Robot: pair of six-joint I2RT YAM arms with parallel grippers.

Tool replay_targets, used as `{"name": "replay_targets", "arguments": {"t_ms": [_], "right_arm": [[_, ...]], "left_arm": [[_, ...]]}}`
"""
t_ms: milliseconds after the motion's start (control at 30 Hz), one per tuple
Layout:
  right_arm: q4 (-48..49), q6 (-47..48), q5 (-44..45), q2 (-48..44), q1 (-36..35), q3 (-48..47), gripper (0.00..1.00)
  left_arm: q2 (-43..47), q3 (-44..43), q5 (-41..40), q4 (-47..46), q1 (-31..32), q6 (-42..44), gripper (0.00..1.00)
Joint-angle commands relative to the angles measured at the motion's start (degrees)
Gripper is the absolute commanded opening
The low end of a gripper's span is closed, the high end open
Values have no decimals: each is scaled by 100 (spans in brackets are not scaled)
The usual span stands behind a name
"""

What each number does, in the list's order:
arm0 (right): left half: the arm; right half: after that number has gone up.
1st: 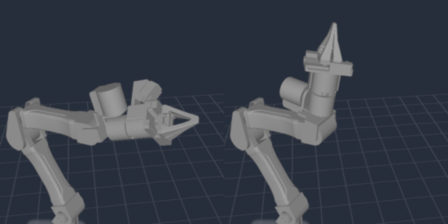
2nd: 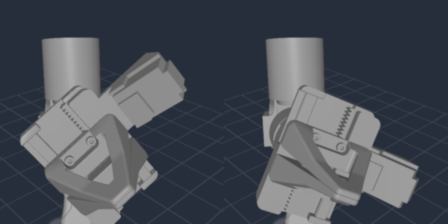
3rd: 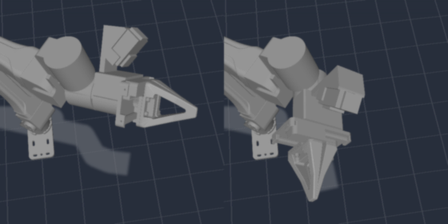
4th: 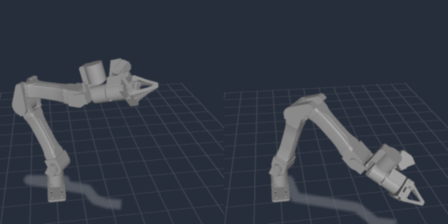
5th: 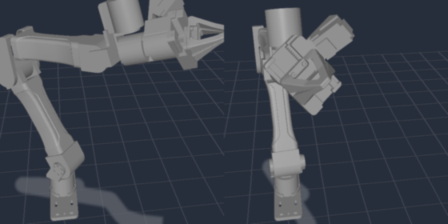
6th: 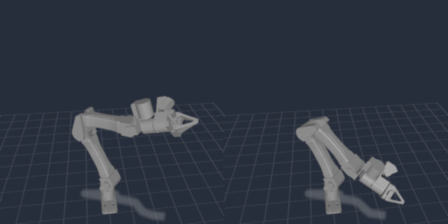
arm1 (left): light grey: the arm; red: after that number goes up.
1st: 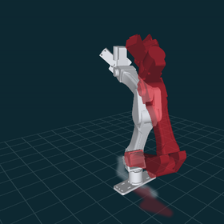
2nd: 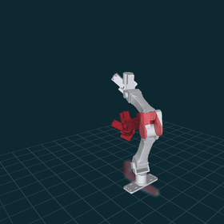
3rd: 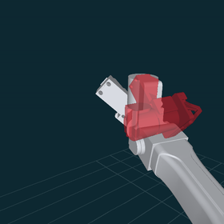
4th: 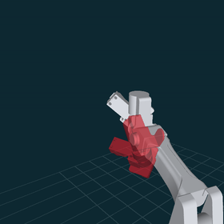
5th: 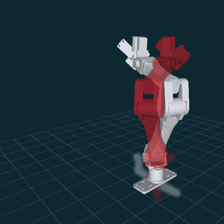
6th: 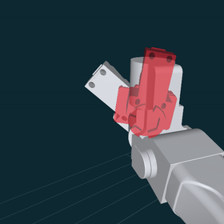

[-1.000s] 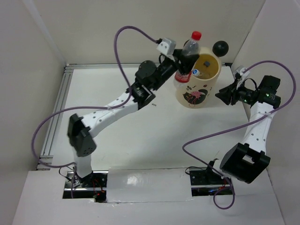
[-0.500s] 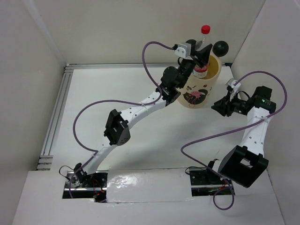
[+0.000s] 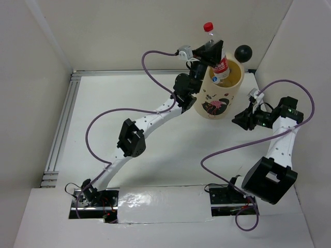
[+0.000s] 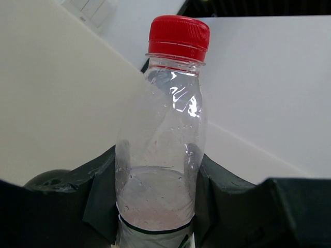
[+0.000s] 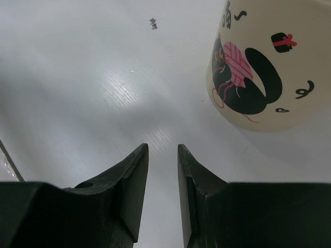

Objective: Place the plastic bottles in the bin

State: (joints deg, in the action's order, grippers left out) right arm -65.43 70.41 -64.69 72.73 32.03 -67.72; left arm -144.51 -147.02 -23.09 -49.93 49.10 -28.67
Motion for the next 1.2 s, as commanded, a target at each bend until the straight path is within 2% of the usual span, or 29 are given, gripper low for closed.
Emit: {"name": "replay_targets", "arguments": {"t_ms": [0,233,400,533,700,1033,1167], "right_arm": [[-436,384,-272,101,31,101,37],[-928,1194,-747,277,31,101,43],[-928,1518,-747,277,-346,312,44],[-823,1519,-747,215,-654,383,50],[-682,1519,-949,320,-873,304,51],[-682,1519,-1011,400,-874,304,52],[-682,1519,-1011,400,-874,356,52]], "left_arm": [[-165,-239,-91,-605,-111,-254,36],[-394,-239,199,-912,-234,-359,41],[-535,-239,270,-949,-287,-359,44],[-587,-300,270,-958,-287,-473,44],[-640,-248,323,-957,-287,-351,53],[-754,-143,630,-791,-235,256,57],[-754,-38,630,-790,-234,256,58]]}}
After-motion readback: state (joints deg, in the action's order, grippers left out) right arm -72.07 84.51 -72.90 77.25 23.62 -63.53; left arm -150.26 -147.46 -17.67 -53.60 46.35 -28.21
